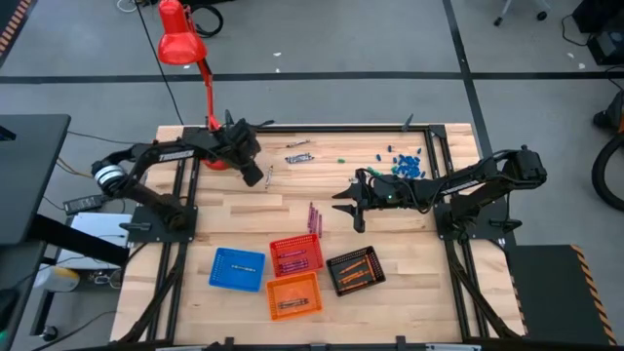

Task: Sort crayons
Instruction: Put the black crayon into the blue bin

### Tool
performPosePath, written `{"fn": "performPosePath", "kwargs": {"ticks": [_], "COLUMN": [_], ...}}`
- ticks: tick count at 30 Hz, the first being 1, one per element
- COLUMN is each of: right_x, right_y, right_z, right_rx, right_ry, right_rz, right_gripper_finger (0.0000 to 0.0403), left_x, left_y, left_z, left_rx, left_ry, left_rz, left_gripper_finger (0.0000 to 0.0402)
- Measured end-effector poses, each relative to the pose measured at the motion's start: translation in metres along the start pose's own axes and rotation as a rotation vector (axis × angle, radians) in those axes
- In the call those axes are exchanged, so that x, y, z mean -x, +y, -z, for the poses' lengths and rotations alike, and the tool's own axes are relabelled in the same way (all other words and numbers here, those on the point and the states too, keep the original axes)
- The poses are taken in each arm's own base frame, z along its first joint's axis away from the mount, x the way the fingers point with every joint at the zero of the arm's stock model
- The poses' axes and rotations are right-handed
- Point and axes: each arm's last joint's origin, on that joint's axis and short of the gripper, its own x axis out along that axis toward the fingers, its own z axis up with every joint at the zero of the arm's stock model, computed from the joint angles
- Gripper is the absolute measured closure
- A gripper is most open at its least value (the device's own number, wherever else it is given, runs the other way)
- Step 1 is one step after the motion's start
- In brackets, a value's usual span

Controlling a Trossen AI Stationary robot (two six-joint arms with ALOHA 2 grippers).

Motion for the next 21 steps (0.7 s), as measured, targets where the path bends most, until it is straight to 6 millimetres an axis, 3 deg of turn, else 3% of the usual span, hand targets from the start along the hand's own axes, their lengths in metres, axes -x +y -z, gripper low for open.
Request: {"fn": "performPosePath", "kwargs": {"ticks": [3, 10, 17, 21], "right_x": [0.0, 0.0, 0.001, 0.001], "right_y": [0.0, 0.007, 0.013, 0.016], "right_z": [0.0, 0.001, 0.001, 0.001], "right_rx": [-0.002, 0.008, 0.016, 0.02], "right_ry": [-0.002, 0.005, 0.005, 0.005], "right_rz": [-0.001, -0.023, -0.044, -0.045], "right_gripper_finger": [0.0262, 0.0262, 0.0262, 0.0262], "left_x": [0.013, 0.043, 0.061, 0.067], "left_y": [-0.015, -0.066, -0.126, -0.155], "left_z": [0.004, 0.024, 0.041, 0.059], "left_rx": [-0.035, -0.13, -0.201, -0.247], "left_ry": [0.003, 0.126, 0.231, 0.292], "left_rz": [0.143, 0.695, 0.802, 0.73], "left_gripper_finger": [0.0375, 0.0374, 0.0374, 0.0374]}}
